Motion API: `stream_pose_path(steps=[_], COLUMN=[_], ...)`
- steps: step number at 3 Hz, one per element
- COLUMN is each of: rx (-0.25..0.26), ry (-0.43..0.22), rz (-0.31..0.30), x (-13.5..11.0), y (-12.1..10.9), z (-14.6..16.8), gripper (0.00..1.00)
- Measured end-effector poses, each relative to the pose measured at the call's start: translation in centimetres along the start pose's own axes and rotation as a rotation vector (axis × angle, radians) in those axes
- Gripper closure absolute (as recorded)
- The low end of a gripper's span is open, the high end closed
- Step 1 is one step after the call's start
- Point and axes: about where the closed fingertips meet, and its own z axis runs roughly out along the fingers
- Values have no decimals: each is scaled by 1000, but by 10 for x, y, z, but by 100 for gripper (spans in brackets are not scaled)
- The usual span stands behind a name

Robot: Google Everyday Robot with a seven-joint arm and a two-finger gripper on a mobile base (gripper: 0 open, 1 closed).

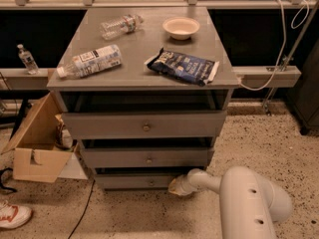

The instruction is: Close bottom drawer

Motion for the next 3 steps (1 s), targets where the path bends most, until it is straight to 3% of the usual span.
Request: stream_pose_path(steps=[1, 2, 3], rx=[21, 13, -29], ry=[2, -13, -87], rz=[17, 17, -11], x=[3, -2, -9], y=[-24, -17, 3], z=[1, -6, -33], gripper=[100, 100, 100])
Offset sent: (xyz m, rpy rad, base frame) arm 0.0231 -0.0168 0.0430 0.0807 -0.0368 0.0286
